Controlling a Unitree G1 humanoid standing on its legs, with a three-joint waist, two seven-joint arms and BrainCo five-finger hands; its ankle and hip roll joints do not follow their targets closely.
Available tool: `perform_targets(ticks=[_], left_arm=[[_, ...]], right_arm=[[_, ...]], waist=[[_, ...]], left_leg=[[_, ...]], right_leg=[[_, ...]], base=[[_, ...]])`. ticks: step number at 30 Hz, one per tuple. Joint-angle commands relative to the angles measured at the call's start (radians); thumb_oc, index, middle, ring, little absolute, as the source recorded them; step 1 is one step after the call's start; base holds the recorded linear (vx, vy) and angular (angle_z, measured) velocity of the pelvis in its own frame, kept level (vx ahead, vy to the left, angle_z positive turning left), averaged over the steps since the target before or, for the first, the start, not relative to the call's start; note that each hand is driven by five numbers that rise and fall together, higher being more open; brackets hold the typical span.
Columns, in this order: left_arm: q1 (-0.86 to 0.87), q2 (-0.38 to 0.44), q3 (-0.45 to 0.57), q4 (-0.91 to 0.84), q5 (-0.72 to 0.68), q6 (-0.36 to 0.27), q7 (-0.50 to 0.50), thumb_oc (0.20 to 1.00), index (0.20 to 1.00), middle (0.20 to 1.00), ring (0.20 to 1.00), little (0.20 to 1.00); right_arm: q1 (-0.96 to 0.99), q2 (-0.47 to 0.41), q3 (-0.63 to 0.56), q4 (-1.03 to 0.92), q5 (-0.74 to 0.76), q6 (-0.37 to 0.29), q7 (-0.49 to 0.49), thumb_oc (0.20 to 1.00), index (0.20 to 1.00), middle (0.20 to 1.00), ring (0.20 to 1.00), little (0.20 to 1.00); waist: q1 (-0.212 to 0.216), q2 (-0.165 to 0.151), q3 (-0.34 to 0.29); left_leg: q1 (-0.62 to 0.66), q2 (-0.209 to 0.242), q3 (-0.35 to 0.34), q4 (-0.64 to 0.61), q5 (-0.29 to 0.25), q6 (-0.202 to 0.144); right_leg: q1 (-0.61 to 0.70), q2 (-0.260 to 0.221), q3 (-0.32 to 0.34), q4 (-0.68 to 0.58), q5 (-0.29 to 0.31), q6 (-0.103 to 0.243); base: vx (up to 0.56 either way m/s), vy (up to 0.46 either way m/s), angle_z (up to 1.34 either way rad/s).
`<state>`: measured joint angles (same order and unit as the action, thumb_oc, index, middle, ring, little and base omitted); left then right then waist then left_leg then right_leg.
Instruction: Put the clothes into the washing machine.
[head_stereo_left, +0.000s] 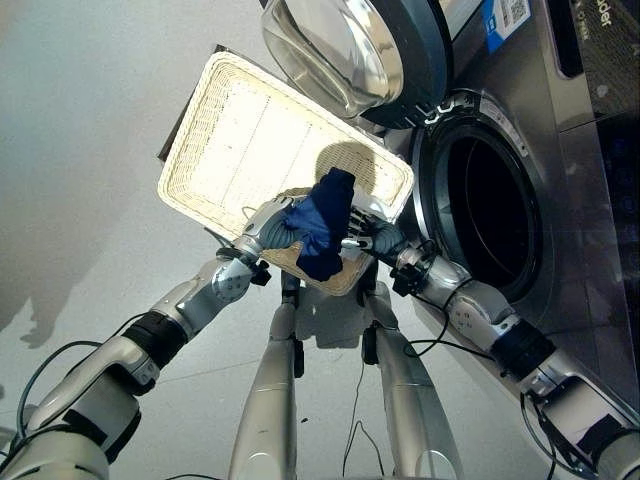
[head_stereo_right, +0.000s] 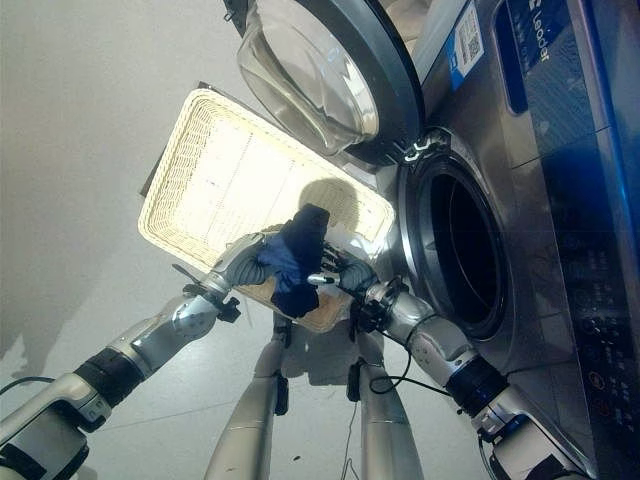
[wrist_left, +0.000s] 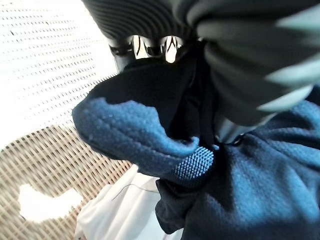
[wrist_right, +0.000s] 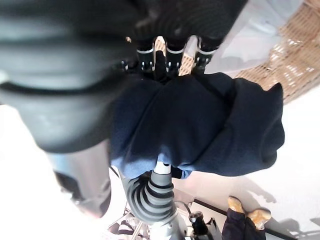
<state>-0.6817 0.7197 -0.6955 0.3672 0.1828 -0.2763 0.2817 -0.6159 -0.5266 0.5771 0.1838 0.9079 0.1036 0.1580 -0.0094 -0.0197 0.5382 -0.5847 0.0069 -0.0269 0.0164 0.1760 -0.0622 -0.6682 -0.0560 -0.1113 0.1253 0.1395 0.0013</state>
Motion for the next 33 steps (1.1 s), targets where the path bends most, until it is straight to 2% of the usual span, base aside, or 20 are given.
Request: perform_targets(ticks=[1,2,7,11,19,20,21,22,23,26,28,30,31,33], left_arm=[[-0.045,-0.049,-0.024,-0.14,-0.006,-0.098,-0.015,0.2,0.2,0.2,0.2,0.2],[-0.041,-0.049,-0.034,-0.147,-0.022,-0.101,-0.026,0.2,0.2,0.2,0.2,0.2],[-0.043,-0.05,-0.054,-0.166,-0.044,-0.121,-0.066,0.2,0.2,0.2,0.2,0.2],[-0.038,-0.049,-0.073,-0.194,-0.003,-0.11,-0.094,0.2,0.2,0.2,0.2,0.2],[-0.059,-0.015,-0.117,-0.264,0.06,-0.102,-0.137,0.2,0.2,0.2,0.2,0.2],[-0.063,-0.01,-0.123,-0.278,0.044,-0.09,-0.147,0.542,0.542,0.542,0.542,0.542],[-0.063,-0.01,-0.124,-0.278,0.043,-0.089,-0.145,0.573,0.573,0.573,0.573,0.573],[-0.062,-0.01,-0.127,-0.278,0.039,-0.086,-0.143,0.843,0.843,0.843,0.843,0.843],[-0.059,-0.011,-0.128,-0.281,0.008,-0.04,-0.126,1.0,1.0,1.0,1.0,1.0],[-0.042,-0.024,-0.114,-0.262,-0.058,0.007,-0.11,1.0,1.0,1.0,1.0,1.0],[-0.014,-0.038,-0.097,-0.226,-0.126,0.067,-0.072,1.0,1.0,1.0,1.0,1.0],[-0.008,-0.043,-0.09,-0.216,-0.15,0.084,-0.058,1.0,1.0,1.0,1.0,1.0],[0.013,-0.048,-0.072,-0.183,-0.213,0.107,-0.03,1.0,1.0,1.0,1.0,1.0],[0.038,-0.053,-0.043,-0.146,-0.274,0.109,-0.001,1.0,1.0,1.0,1.0,1.0]], right_arm=[[-0.011,0.039,0.072,-0.083,0.044,-0.017,0.052,0.335,0.335,0.335,0.335,0.335],[-0.004,0.039,0.078,-0.088,0.048,-0.028,0.034,0.206,0.206,0.206,0.206,0.206],[0.005,0.042,0.079,-0.075,0.07,-0.077,-0.005,0.2,0.2,0.2,0.2,0.2],[0.018,0.045,0.07,-0.068,0.094,-0.107,-0.044,0.2,0.2,0.2,0.2,0.2],[0.04,0.03,0.061,-0.062,0.112,-0.131,-0.063,0.2,0.2,0.2,0.2,0.2],[0.044,0.029,0.061,-0.059,0.119,-0.137,-0.07,0.2,0.2,0.2,0.2,0.2],[0.044,0.028,0.061,-0.058,0.121,-0.137,-0.07,0.2,0.2,0.2,0.2,0.2],[0.045,0.027,0.06,-0.055,0.127,-0.137,-0.068,0.2,0.2,0.2,0.2,0.2],[0.05,0.027,0.058,-0.046,0.168,-0.128,-0.058,0.2,0.2,0.2,0.2,0.2],[0.064,0.034,0.053,-0.032,0.217,-0.111,-0.036,0.2,0.2,0.2,0.2,0.2],[0.084,0.047,0.043,-0.01,0.306,-0.062,0.021,0.2,0.2,0.2,0.2,0.2],[0.089,0.052,0.041,-0.006,0.335,-0.043,0.042,0.2,0.2,0.2,0.2,0.2],[0.105,0.06,0.034,0.006,0.47,0.017,0.101,0.2,0.2,0.2,0.2,0.2],[0.126,0.08,0.015,0.036,0.631,0.064,0.178,0.2,0.2,0.2,0.2,0.2]], waist=[[-0.019,0.029,-0.018],[-0.02,0.029,-0.018],[-0.024,0.028,-0.018],[-0.03,0.029,-0.018],[-0.04,0.035,-0.018],[-0.041,0.037,-0.018],[-0.041,0.037,-0.018],[-0.041,0.037,-0.018],[-0.041,0.036,-0.018],[-0.041,0.037,-0.018],[-0.038,0.038,-0.018],[-0.037,0.039,-0.018],[-0.033,0.041,-0.018],[-0.028,0.047,-0.018]], left_leg=[[-0.002,-0.079,0.081,0.02,-0.045,0.021],[0.005,-0.078,0.083,0.015,-0.047,0.021],[0.001,-0.077,0.088,0.008,-0.043,0.023],[0.005,-0.079,0.089,0.001,-0.041,0.024],[0.003,-0.083,0.081,0.003,-0.043,0.029],[0.004,-0.084,0.08,0.002,-0.043,0.03],[0.004,-0.083,0.08,0.002,-0.043,0.03],[0.004,-0.083,0.081,0.004,-0.044,0.03],[0.005,-0.083,0.08,0.003,-0.044,0.031],[0.003,-0.083,0.08,0.002,-0.043,0.032],[0.001,-0.083,0.076,0.003,-0.042,0.031],[0.0,-0.083,0.075,0.002,-0.042,0.031],[-0.001,-0.082,0.072,0.005,-0.042,0.031],[0.008,-0.082,0.071,0.002,-0.045,0.032]], right_leg=[[0.028,0.022,-0.023,-0.052,0.009,0.092],[0.034,0.022,-0.022,-0.056,0.008,0.093],[0.03,0.022,-0.021,-0.065,0.017,0.096],[0.031,0.029,-0.008,-0.068,0.02,0.095],[0.027,0.038,0.019,-0.067,0.02,0.092],[0.027,0.037,0.019,-0.067,0.021,0.093],[0.027,0.037,0.019,-0.066,0.021,0.093],[0.026,0.037,0.019,-0.066,0.021,0.093],[0.028,0.037,0.019,-0.066,0.02,0.093],[0.026,0.038,0.022,-0.064,0.019,0.093],[0.026,0.038,0.021,-0.06,0.016,0.094],[0.025,0.038,0.021,-0.06,0.016,0.094],[0.024,0.035,0.019,-0.057,0.014,0.094],[0.033,0.032,0.012,-0.058,0.008,0.096]], base=[[0.0,0.0,0.0],[0.0,0.0,0.0],[0.0,0.0,0.0],[0.0,0.0,0.0],[0.0,0.0,0.0],[0.0,0.0,0.0],[0.0,0.0,0.0],[0.0,0.0,0.0],[0.0,0.0,0.0],[0.0,-0.021,0.0],[-0.01,-0.054,-0.01],[0.0,-0.051,-0.02],[0.0,-0.068,-0.02],[0.01,-0.076,-0.02]])
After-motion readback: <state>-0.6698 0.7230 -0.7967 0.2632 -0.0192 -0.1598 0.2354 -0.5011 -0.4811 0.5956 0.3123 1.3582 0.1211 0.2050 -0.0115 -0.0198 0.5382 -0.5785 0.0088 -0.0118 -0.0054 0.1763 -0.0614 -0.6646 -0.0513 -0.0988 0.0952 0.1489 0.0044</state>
